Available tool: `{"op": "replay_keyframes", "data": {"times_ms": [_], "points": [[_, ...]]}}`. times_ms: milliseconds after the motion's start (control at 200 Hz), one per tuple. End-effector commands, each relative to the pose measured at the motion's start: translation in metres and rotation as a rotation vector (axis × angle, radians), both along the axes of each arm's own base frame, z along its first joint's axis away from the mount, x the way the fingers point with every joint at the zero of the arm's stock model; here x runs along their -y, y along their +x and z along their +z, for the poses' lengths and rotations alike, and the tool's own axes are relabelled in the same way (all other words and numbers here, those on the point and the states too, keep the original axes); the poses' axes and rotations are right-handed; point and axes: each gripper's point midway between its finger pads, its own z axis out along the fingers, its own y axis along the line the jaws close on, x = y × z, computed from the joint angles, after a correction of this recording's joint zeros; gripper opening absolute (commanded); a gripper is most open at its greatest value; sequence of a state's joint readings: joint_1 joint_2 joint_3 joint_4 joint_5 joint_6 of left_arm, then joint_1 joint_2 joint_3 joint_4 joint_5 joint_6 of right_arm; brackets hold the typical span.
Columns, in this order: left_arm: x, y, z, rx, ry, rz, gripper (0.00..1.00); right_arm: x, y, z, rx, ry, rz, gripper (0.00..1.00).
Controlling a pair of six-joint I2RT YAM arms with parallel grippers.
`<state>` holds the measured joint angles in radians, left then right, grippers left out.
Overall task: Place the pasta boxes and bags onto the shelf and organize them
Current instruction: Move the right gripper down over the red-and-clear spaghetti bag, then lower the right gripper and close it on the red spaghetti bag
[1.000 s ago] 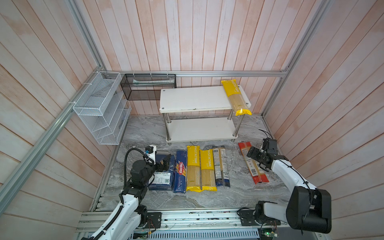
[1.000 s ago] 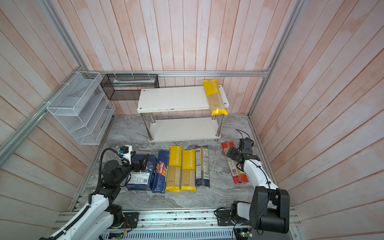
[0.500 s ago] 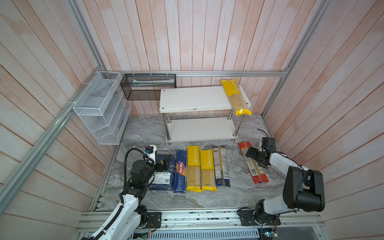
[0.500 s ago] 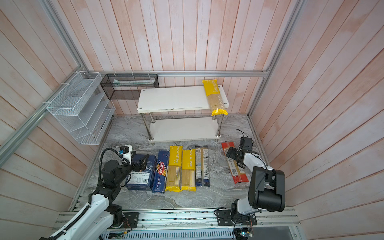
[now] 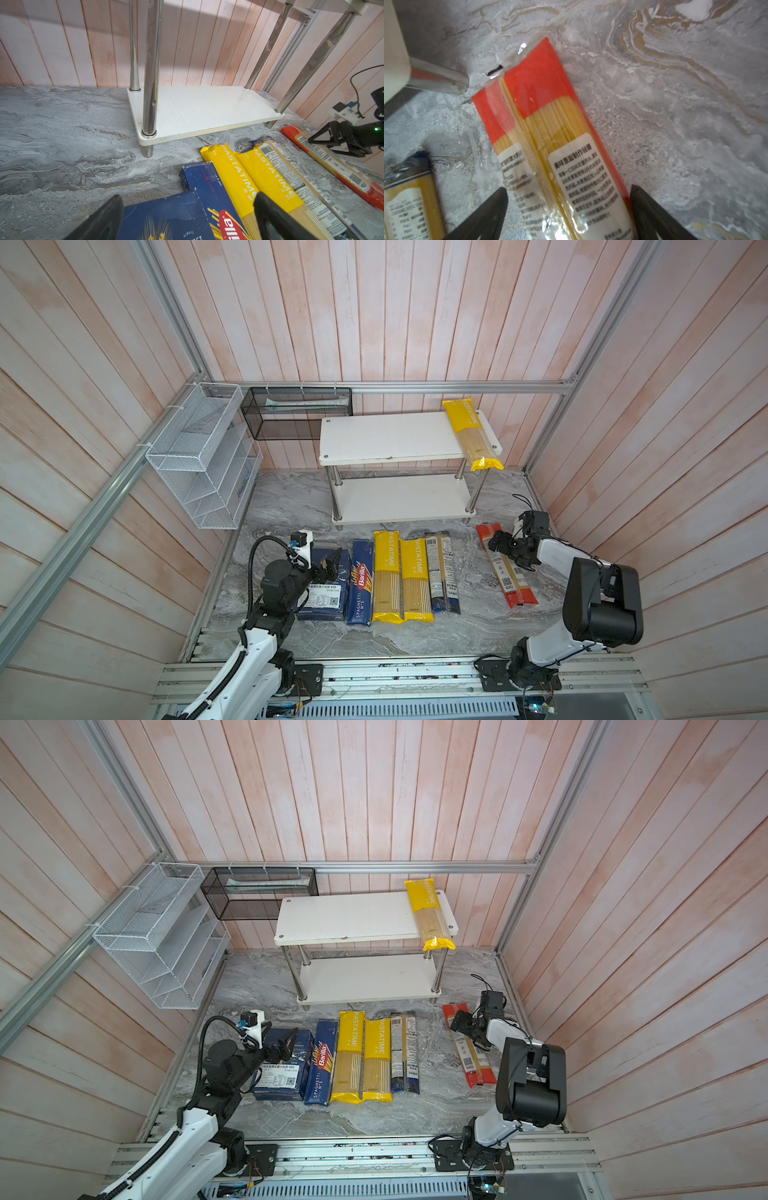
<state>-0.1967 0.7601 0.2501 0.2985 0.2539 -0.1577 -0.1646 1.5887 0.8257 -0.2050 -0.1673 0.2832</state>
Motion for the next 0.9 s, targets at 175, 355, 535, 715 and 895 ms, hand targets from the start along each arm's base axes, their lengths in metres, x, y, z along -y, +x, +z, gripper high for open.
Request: {"op": "replay_keyframes", "data": {"times_ms": [175,355,535,715,895], "points": [[0.001,-0.001,0.002,0.008,0.007,-0.011,1.00,-0.024,-0.015,-0.013,-0.030,0.106,0.080,0.87],[0.001,-0.001,0.002,0.008,0.007,-0.010,1.00,-0.032,-0.028,-0.017,-0.034,0.133,0.088,0.86],[0.001,-0.001,0.002,0.009,0.008,-0.009,1.00,-0.049,-0.043,-0.015,-0.036,0.162,0.098,0.86],[0.001,-0.001,0.002,0.009,0.007,-0.008,1.00,-0.047,-0.053,-0.006,-0.020,0.090,0.073,0.85],[0.001,0.000,0.001,0.005,0.008,-0.010,1.00,-0.039,-0.057,0.017,0.022,-0.001,0.030,0.85]]}}
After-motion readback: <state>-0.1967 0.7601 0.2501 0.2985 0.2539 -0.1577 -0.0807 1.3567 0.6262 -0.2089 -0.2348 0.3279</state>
